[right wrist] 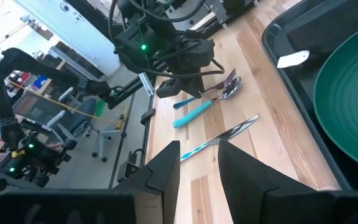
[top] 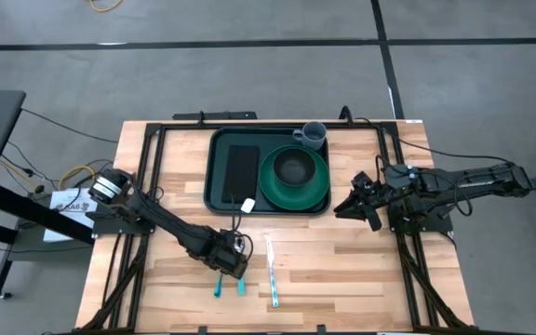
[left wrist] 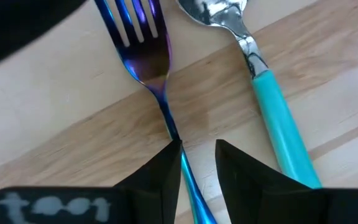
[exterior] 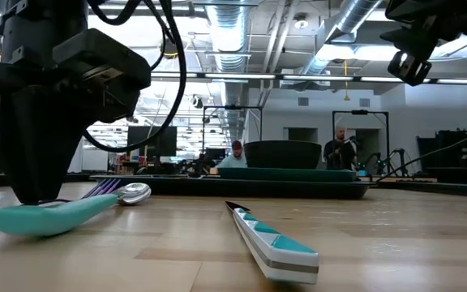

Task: Set up tray
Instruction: Put the fork on the black table napkin

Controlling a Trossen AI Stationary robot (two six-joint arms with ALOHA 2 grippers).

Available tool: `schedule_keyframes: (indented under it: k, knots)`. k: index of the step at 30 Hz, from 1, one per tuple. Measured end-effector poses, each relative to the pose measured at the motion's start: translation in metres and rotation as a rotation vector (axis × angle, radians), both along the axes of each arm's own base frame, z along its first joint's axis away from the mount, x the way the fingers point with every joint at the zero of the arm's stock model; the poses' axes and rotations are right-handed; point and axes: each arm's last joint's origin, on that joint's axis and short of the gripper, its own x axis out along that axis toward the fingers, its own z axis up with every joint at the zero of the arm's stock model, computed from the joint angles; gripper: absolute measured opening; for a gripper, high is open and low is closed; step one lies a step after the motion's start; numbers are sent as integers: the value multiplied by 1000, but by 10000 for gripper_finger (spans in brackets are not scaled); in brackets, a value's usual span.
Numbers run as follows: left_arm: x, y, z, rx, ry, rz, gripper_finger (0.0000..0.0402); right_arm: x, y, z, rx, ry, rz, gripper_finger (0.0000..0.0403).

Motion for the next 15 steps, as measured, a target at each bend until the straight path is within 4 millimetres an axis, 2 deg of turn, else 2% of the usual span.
schedule_keyframes:
  k: [5,15]
  knots:
    - [0,0,10,51,65,-1,96,0,0,0,-2,-1,1,102]
    - [8,-4,23,29,36,7,96,0,0,0,-16,-1,5,102]
